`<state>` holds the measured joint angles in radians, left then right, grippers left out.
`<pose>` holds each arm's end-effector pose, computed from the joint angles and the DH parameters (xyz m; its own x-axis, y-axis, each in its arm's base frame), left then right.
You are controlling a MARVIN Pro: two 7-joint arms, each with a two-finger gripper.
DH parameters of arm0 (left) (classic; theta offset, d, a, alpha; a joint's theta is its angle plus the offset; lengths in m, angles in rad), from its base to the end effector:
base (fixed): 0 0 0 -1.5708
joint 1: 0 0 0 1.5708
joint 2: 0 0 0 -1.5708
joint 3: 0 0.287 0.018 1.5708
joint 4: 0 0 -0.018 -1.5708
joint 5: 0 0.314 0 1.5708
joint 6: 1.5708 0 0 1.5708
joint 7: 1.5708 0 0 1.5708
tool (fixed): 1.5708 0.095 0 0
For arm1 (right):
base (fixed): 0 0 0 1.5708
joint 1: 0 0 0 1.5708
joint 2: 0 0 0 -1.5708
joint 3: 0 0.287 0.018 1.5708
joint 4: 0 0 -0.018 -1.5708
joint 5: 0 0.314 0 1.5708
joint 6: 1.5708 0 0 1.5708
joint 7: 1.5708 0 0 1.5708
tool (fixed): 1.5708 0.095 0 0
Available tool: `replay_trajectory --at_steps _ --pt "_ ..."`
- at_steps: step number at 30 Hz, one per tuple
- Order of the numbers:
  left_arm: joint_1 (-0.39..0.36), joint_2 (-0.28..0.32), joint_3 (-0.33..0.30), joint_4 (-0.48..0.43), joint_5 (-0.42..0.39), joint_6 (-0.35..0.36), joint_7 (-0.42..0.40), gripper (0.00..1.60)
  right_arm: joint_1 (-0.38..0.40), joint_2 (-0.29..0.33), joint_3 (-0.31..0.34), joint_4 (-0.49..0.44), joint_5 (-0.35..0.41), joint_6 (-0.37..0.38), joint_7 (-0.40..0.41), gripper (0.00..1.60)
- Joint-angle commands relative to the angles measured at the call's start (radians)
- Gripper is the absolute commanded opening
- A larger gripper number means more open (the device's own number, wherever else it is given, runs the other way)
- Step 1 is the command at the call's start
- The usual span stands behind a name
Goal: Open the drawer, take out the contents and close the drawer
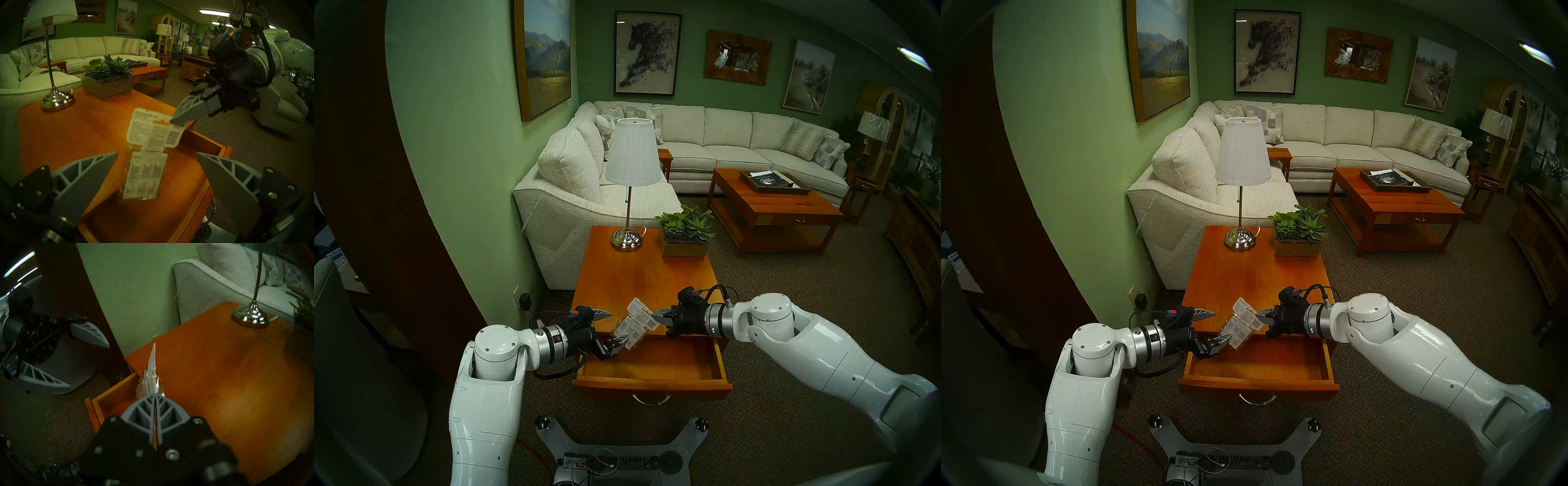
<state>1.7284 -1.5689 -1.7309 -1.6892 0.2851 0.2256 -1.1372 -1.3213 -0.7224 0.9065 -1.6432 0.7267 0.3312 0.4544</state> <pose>0.3313 -0.0189 -0.3522 0.3019 -0.2546 0.9187 -0.7973 -0.5958 0.0968 0.3834 -0.0082 -0.3133 0.4044 0.3308 0.8527 0.7779 -0.6147 -0.1305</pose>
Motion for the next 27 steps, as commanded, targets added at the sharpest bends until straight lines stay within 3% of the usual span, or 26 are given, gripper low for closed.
replay_trajectory --at_steps 1,6,10,12,17,27 --pt "-0.024 -0.005 0.002 -0.025 -0.008 -0.003 -0.001 1.6 0.036 0.08 0.093 -0.139 0.028 0.058 -0.065 0.0" --pt "-0.025 -0.007 0.001 -0.027 -0.008 -0.002 -0.003 1.6 0.013 0.1 0.14 -0.155 0.089 0.157 -0.143 0.0" --pt "-0.025 -0.008 0.0 -0.029 -0.008 -0.001 -0.005 1.6 0.0 0.083 0.161 -0.123 0.143 0.217 -0.198 0.0" --pt "-0.025 -0.008 -0.001 -0.03 -0.008 0.0 -0.006 1.6 -0.002 0.041 0.175 -0.074 0.183 0.276 -0.259 0.0" --pt "-0.025 -0.01 -0.002 -0.031 -0.006 0.001 -0.007 1.6 -0.009 -0.02 0.186 0.035 0.234 0.258 -0.304 0.0" --pt "-0.025 -0.012 -0.004 -0.032 -0.004 0.001 -0.01 1.6 0.055 -0.121 0.146 0.227 0.231 0.19 -0.269 0.0"
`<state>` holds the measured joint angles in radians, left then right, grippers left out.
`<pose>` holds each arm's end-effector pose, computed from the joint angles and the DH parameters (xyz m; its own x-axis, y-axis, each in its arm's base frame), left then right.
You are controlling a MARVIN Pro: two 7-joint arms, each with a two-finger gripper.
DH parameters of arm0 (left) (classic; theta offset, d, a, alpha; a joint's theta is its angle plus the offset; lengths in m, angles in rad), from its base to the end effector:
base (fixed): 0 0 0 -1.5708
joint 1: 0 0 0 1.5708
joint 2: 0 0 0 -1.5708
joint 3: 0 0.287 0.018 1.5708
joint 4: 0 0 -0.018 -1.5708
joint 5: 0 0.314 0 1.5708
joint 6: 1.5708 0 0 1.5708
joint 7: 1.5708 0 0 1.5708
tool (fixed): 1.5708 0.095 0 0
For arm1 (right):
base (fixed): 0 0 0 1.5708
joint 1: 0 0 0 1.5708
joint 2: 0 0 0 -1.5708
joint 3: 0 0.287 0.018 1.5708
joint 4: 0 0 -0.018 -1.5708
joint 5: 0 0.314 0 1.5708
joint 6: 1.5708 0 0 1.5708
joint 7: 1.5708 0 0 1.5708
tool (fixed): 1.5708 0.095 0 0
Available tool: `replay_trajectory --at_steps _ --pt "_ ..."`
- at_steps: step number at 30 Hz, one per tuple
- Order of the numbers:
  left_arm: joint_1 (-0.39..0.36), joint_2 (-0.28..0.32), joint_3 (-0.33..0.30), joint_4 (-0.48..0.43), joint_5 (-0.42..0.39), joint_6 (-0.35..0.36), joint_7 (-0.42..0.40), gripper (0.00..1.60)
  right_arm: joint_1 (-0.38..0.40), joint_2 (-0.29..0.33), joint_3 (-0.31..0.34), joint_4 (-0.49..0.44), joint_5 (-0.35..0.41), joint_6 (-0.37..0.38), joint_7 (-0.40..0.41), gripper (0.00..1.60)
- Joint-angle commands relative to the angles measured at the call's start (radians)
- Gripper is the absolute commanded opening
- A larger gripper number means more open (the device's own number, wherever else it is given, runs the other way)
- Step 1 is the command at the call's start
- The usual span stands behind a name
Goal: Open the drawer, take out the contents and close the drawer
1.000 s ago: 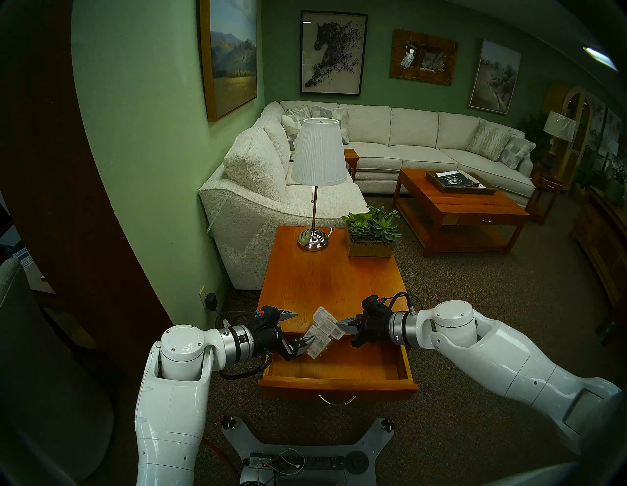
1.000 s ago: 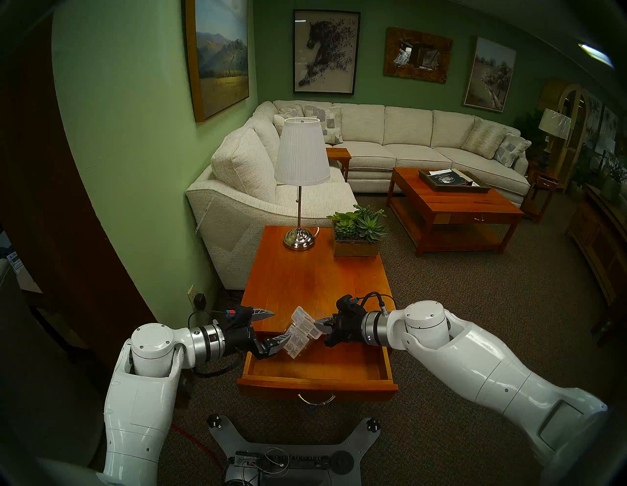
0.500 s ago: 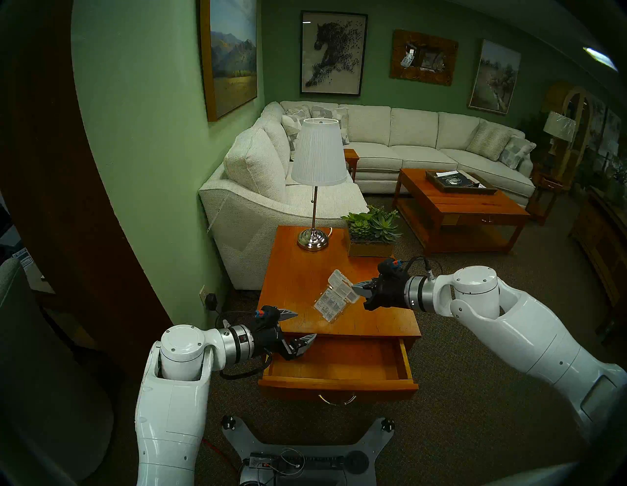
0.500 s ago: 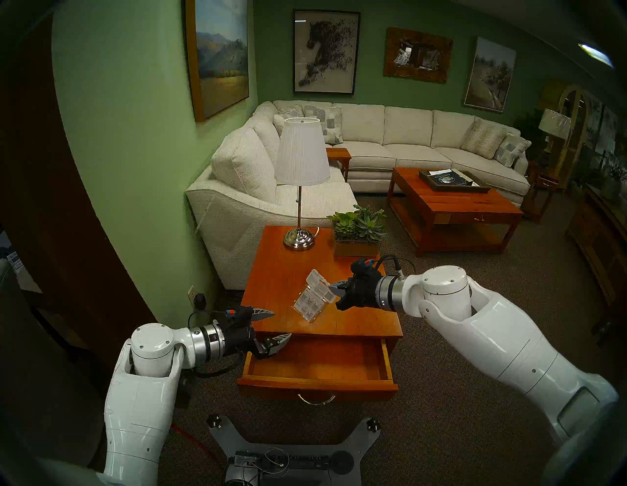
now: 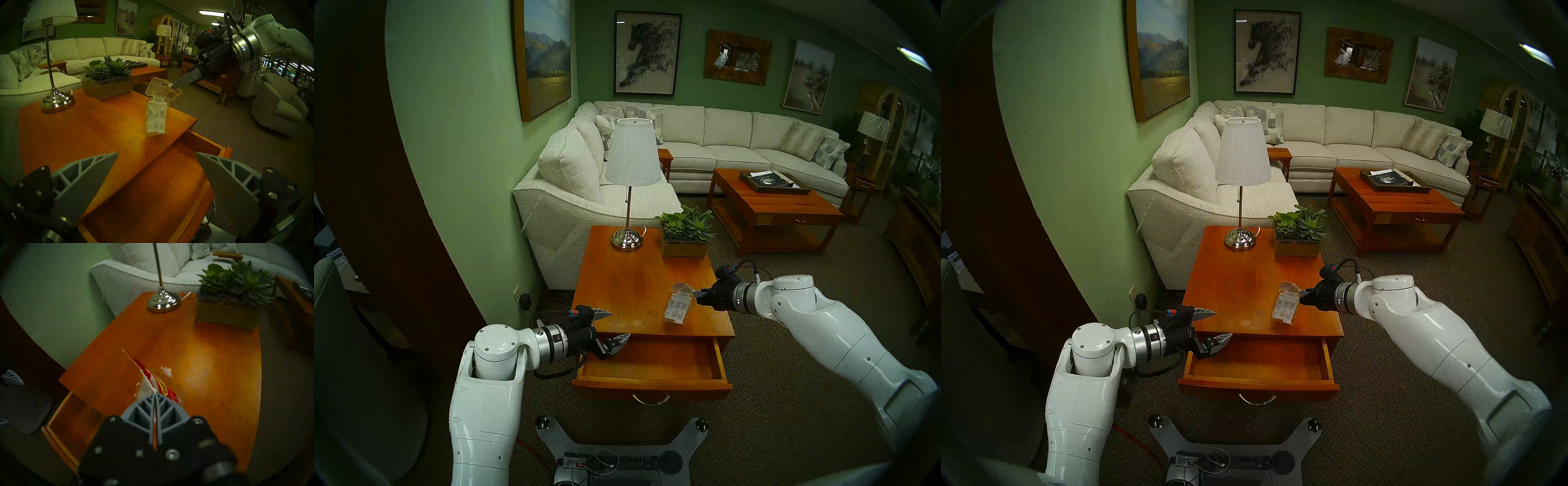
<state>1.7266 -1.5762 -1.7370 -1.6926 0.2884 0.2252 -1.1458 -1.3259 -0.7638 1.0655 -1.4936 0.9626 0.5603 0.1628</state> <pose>0.3316 -0.0191 -0.3504 0.2990 -0.2504 0.9208 -0.7982 -0.5945 0.0975 0.4238 -0.0870 -0.3236 0.6755 0.0881 0.7321 0.3674 -0.9010 -0.2306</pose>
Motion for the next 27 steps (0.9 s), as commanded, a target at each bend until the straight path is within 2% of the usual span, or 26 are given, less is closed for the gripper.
replay_trajectory --at_steps 1,4,11,24,25,26,27 --pt "-0.023 -0.005 0.002 -0.028 -0.007 0.001 -0.001 1.6 0.059 -0.08 -0.013 0.077 -0.005 -0.039 0.023 0.0" --pt "-0.024 -0.006 0.001 -0.028 -0.006 0.001 -0.002 1.6 0.085 -0.112 -0.041 0.135 -0.016 -0.046 0.031 0.0" --pt "-0.024 -0.007 0.0 -0.028 -0.004 0.001 -0.003 1.6 0.1 -0.134 -0.068 0.182 -0.033 -0.06 0.032 0.0" --pt "-0.024 -0.01 -0.002 -0.028 -0.001 0.0 -0.006 1.6 0.077 -0.125 -0.064 0.176 -0.048 -0.083 0.031 0.0" --pt "-0.024 -0.011 -0.002 -0.029 -0.001 0.0 -0.006 1.6 0.074 -0.122 -0.064 0.173 -0.051 -0.085 0.031 0.57" --pt "-0.024 -0.011 -0.002 -0.029 -0.001 0.0 -0.006 1.6 0.068 -0.117 -0.064 0.165 -0.054 -0.088 0.027 0.82" --pt "-0.024 -0.011 -0.003 -0.029 0.0 0.0 -0.007 1.6 0.062 -0.112 -0.061 0.156 -0.053 -0.088 0.026 1.6"
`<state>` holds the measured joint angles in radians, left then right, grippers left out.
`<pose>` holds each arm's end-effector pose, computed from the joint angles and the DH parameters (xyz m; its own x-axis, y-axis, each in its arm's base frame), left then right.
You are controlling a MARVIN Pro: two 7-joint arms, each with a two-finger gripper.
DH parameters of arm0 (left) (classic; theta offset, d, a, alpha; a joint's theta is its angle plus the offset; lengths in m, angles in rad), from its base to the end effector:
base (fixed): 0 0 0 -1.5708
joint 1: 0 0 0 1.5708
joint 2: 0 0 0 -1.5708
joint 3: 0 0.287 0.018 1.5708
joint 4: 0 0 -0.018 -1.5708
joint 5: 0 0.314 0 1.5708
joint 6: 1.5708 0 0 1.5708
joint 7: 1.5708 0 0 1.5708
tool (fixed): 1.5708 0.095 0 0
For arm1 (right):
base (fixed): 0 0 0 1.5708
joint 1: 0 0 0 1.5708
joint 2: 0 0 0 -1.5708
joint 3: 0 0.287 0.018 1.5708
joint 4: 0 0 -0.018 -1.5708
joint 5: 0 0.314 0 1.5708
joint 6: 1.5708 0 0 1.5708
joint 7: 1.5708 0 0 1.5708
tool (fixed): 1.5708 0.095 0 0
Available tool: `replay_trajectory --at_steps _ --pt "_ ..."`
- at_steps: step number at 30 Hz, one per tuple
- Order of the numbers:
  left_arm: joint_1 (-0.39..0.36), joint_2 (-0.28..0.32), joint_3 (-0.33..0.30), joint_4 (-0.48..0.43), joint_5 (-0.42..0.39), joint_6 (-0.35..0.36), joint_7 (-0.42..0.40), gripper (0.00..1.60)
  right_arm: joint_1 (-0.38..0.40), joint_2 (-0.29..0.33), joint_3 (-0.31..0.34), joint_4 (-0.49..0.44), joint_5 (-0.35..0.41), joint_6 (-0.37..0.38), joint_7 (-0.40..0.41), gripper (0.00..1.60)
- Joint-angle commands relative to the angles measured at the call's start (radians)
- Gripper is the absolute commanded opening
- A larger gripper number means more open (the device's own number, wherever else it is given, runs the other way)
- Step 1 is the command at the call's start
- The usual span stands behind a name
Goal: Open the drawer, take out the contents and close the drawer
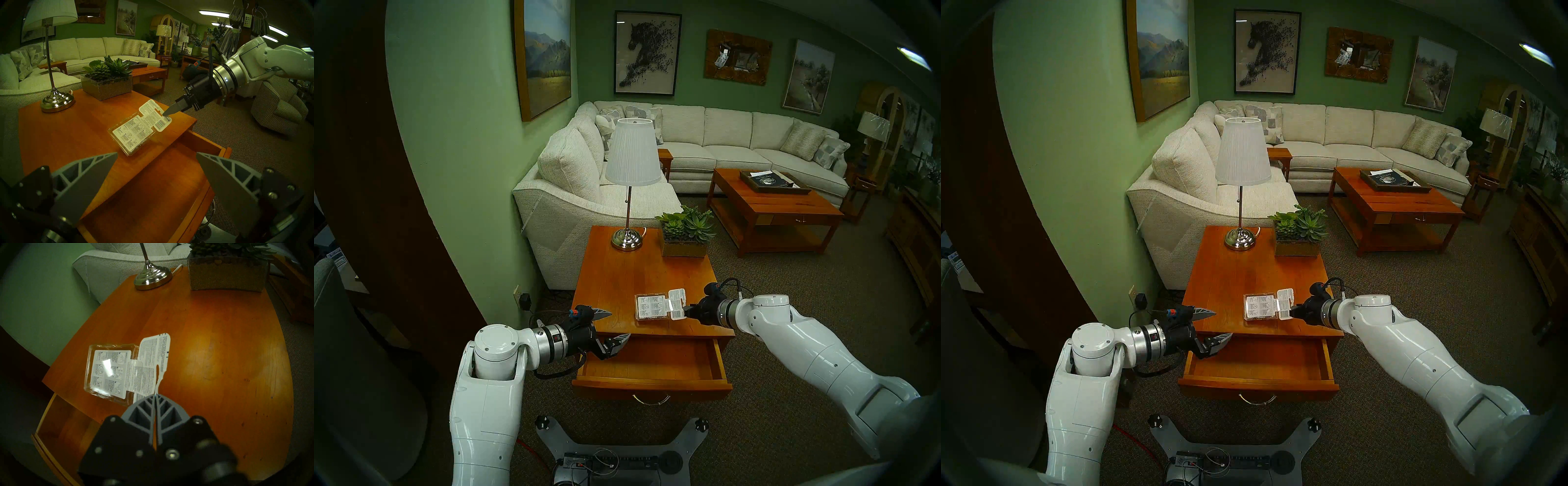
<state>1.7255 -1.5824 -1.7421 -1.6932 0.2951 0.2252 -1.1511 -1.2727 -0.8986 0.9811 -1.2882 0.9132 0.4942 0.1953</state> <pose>0.3316 -0.0191 -0.3503 0.3000 -0.2499 0.9206 -0.7976 -0.5951 0.0983 0.4299 -0.0660 -0.3834 0.7188 0.0498 0.6934 0.3336 -0.8998 -0.2812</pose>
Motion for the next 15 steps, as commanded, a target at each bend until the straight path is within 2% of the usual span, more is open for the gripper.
replay_trajectory --at_steps 1,4,9,15 --pt "-0.023 -0.005 0.002 -0.028 -0.007 0.0 -0.002 1.6 0.001 0.03 0.025 -0.06 -0.009 -0.024 -0.018 1.6" --pt "-0.023 -0.006 0.002 -0.028 -0.006 0.0 -0.002 1.6 -0.027 0.063 0.027 -0.113 -0.031 -0.026 -0.058 1.6" --pt "-0.024 -0.007 0.001 -0.026 -0.004 -0.002 -0.003 1.6 -0.083 0.131 0.043 -0.191 -0.032 -0.056 -0.032 1.6" --pt "-0.024 -0.007 0.0 -0.023 -0.003 -0.003 -0.004 1.6 -0.137 0.182 0.037 -0.25 -0.041 -0.066 -0.014 1.6"
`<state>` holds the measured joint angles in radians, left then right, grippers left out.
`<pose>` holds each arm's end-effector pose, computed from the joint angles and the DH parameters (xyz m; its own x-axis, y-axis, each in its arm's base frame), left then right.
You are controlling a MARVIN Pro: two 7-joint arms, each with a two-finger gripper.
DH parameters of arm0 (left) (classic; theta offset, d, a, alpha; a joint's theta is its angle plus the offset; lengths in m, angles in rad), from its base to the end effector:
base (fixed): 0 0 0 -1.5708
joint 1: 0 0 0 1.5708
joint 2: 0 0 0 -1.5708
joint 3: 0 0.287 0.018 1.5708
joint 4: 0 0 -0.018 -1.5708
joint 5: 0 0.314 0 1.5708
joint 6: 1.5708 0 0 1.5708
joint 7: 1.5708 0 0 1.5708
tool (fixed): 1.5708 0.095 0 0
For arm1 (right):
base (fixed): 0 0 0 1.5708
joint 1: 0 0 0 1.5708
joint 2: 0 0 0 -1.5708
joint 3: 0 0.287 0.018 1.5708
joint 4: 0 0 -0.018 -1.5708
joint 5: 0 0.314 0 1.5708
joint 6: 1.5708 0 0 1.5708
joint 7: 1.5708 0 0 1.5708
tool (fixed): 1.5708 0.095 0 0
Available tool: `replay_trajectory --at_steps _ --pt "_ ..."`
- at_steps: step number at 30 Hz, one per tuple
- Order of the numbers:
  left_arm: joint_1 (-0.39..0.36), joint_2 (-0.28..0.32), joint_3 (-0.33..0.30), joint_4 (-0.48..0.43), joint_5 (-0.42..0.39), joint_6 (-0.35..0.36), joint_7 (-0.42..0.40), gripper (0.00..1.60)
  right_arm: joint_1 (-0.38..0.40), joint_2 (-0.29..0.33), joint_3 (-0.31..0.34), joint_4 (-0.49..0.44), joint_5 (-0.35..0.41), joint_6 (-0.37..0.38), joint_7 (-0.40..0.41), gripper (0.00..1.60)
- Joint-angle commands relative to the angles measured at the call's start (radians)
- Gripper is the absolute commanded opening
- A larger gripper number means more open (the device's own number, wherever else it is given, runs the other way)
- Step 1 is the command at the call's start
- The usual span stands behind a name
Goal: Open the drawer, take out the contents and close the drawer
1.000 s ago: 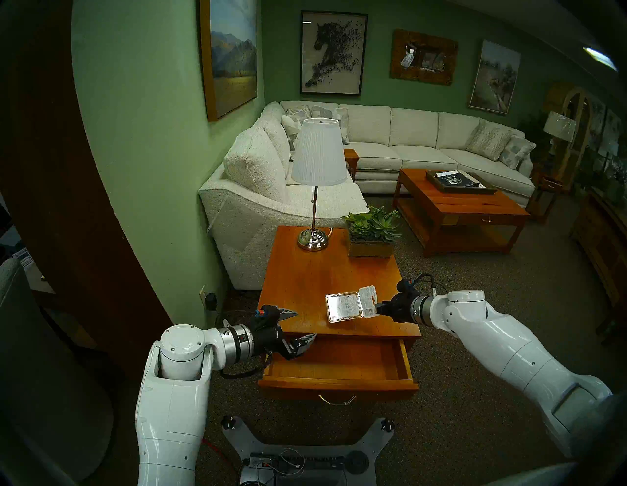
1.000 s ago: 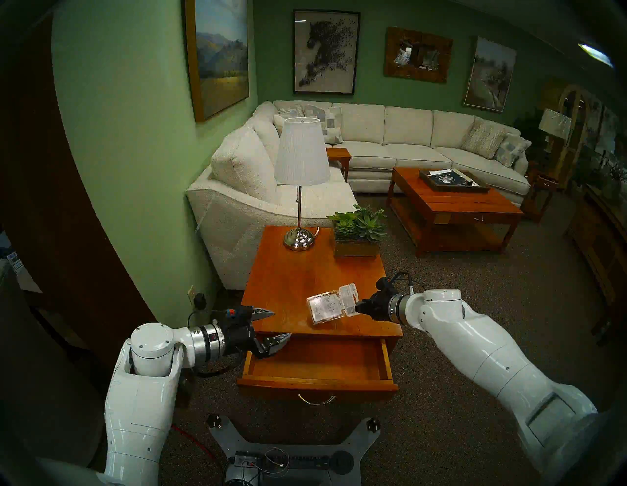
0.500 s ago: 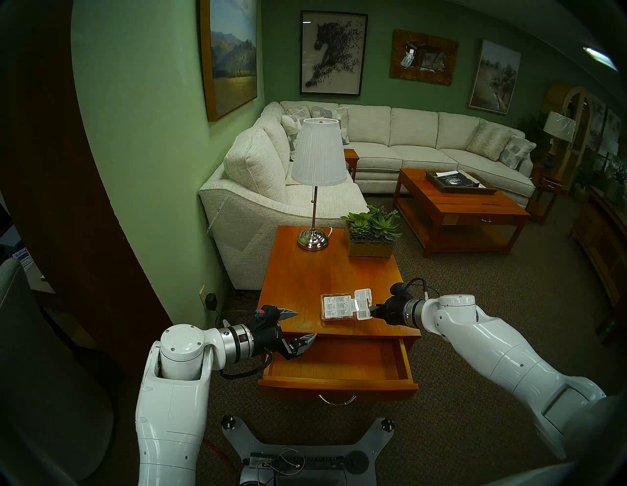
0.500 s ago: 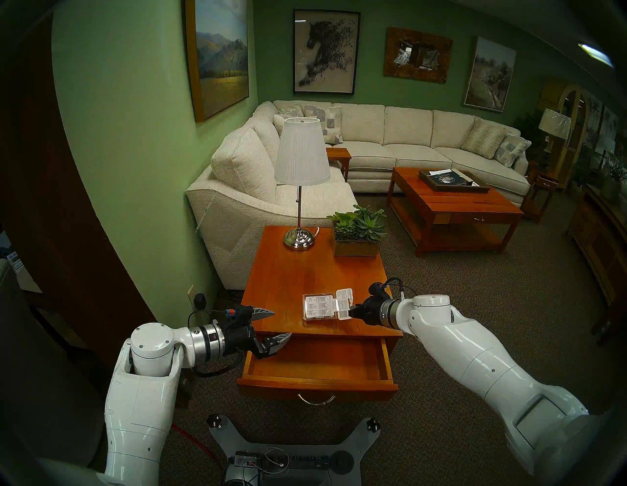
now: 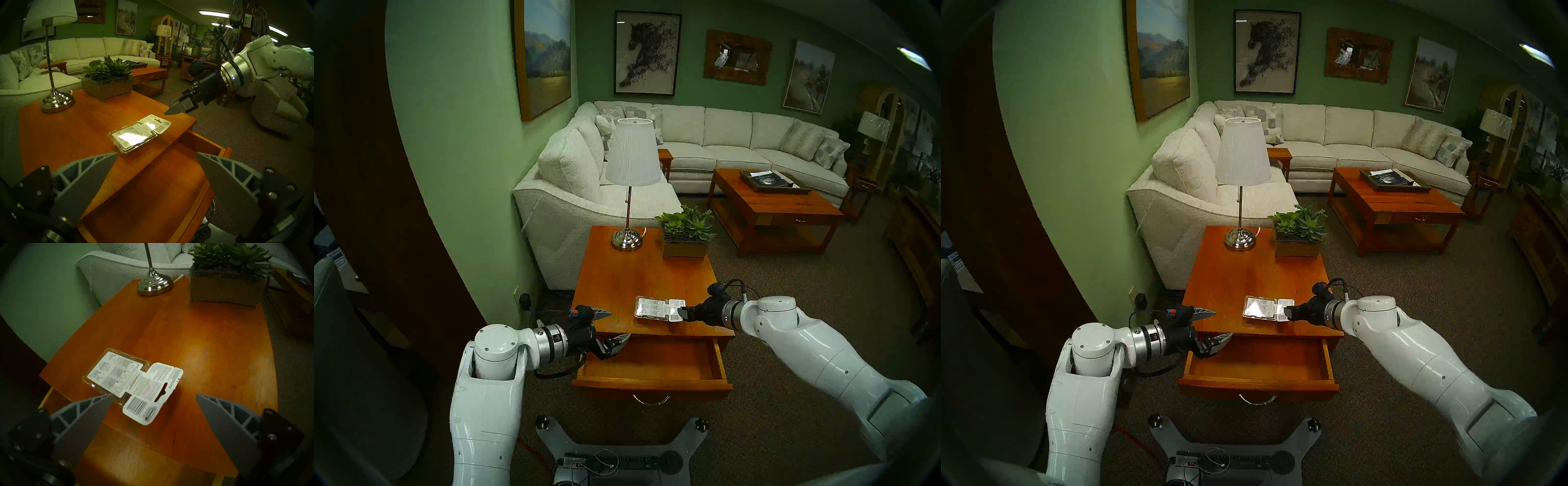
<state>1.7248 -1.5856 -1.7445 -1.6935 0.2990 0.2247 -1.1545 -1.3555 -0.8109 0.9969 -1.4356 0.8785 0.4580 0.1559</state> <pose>0.3317 -0.0192 -0.3501 0.2999 -0.2502 0.9206 -0.7979 -0.5947 0.0983 0.4084 -0.0715 -0.3685 0.6662 0.1322 0.7340 0.3880 -0.9019 -0.1897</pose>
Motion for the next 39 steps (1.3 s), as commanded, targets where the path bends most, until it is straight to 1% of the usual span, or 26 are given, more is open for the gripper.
replay_trajectory --at_steps 1,6,9,10,12,13,14,15,16,21,22,23,25,26,27,28,29,31,32,33,34,35,37,38,39 --pt "-0.023 -0.004 0.002 -0.022 -0.006 -0.003 0.0 1.6 -0.068 0.104 0.018 -0.114 -0.008 -0.027 0.027 1.6" --pt "-0.022 -0.005 0.001 -0.018 -0.003 -0.004 -0.001 1.6 -0.151 0.162 0.006 -0.191 -0.009 -0.023 0.038 1.6" --pt "-0.021 -0.005 0.001 -0.016 -0.002 -0.005 -0.001 1.6 -0.193 0.178 -0.013 -0.22 -0.009 -0.018 0.049 1.6" --pt "-0.021 -0.005 0.001 -0.015 -0.001 -0.005 -0.001 1.6 -0.212 0.191 -0.017 -0.244 -0.009 -0.018 0.052 1.6" --pt "-0.02 -0.005 0.0 -0.013 0.0 -0.006 -0.001 1.6 -0.234 0.199 -0.029 -0.255 -0.011 -0.018 0.057 1.6" --pt "-0.02 -0.005 0.0 -0.012 0.001 -0.006 -0.001 1.6 -0.25 0.212 -0.035 -0.282 -0.013 -0.018 0.057 1.6" --pt "-0.019 -0.005 0.0 -0.012 0.001 -0.006 -0.001 1.6 -0.26 0.215 -0.04 -0.283 -0.013 -0.018 0.06 1.6" --pt "-0.019 -0.005 0.0 -0.011 0.002 -0.006 -0.001 1.6 -0.274 0.226 -0.046 -0.307 -0.015 -0.019 0.06 1.6" --pt "-0.02 -0.005 0.0 -0.011 0.002 -0.007 -0.001 1.6 -0.284 0.231 -0.051 -0.306 -0.016 -0.02 0.062 1.6" --pt "-0.02 -0.006 -0.001 -0.008 0.005 -0.008 -0.002 1.6 -0.348 0.282 -0.082 -0.392 -0.023 -0.027 0.063 1.6" --pt "-0.02 -0.006 -0.001 -0.008 0.006 -0.008 -0.002 1.6 -0.357 0.286 -0.087 -0.386 -0.024 -0.029 0.064 1.6" --pt "-0.021 -0.007 -0.001 -0.007 0.006 -0.008 -0.002 1.6 -0.371 0.299 -0.093 -0.413 -0.026 -0.031 0.062 1.6" --pt "-0.021 -0.007 -0.001 -0.006 0.007 -0.009 -0.002 1.6 -0.39 0.314 -0.104 -0.432 -0.029 -0.035 0.062 1.6" --pt "-0.021 -0.007 -0.002 -0.006 0.007 -0.009 -0.002 1.6 -0.405 0.329 -0.109 -0.47 -0.031 -0.037 0.059 1.6" --pt "-0.021 -0.007 -0.002 -0.006 0.008 -0.009 -0.002 1.6 -0.414 0.335 -0.114 -0.46 -0.032 -0.041 0.059 1.6" --pt "-0.021 -0.007 -0.002 -0.005 0.008 -0.01 -0.002 1.6 -0.428 0.352 -0.117 -0.498 -0.035 -0.044 0.055 1.6" --pt "-0.022 -0.007 -0.002 -0.005 0.009 -0.01 -0.002 1.6 -0.434 0.356 -0.121 -0.477 -0.036 -0.048 0.055 1.6" --pt "-0.022 -0.008 -0.002 -0.005 0.009 -0.01 -0.002 1.6 -0.455 0.383 -0.126 -0.532 -0.04 -0.055 0.049 1.6" --pt "-0.022 -0.008 -0.002 -0.005 0.01 -0.011 -0.003 1.6 -0.46 0.385 -0.129 -0.511 -0.04 -0.06 0.049 1.6" --pt "-0.022 -0.008 -0.002 -0.005 0.01 -0.011 -0.003 1.6 -0.473 0.403 -0.131 -0.558 -0.043 -0.063 0.043 1.6" --pt "-0.023 -0.008 -0.002 -0.005 0.01 -0.011 -0.003 1.6 -0.478 0.405 -0.133 -0.535 -0.044 -0.068 0.043 1.6" --pt "-0.023 -0.008 -0.002 -0.005 0.01 -0.011 -0.003 1.6 -0.478 0.405 -0.133 -0.535 -0.044 -0.068 0.043 1.6" --pt "-0.023 -0.009 -0.002 -0.005 0.011 -0.012 -0.003 1.6 -0.5 0.431 -0.137 -0.583 -0.048 -0.077 0.032 1.6" --pt "-0.023 -0.009 -0.003 -0.005 0.011 -0.012 -0.003 1.6 -0.509 0.438 -0.139 -0.574 -0.048 -0.081 0.027 1.6" --pt "-0.024 -0.009 -0.003 -0.005 0.011 -0.012 -0.003 1.6 -0.522 0.457 -0.139 -0.61 -0.051 -0.086 0.016 1.6"
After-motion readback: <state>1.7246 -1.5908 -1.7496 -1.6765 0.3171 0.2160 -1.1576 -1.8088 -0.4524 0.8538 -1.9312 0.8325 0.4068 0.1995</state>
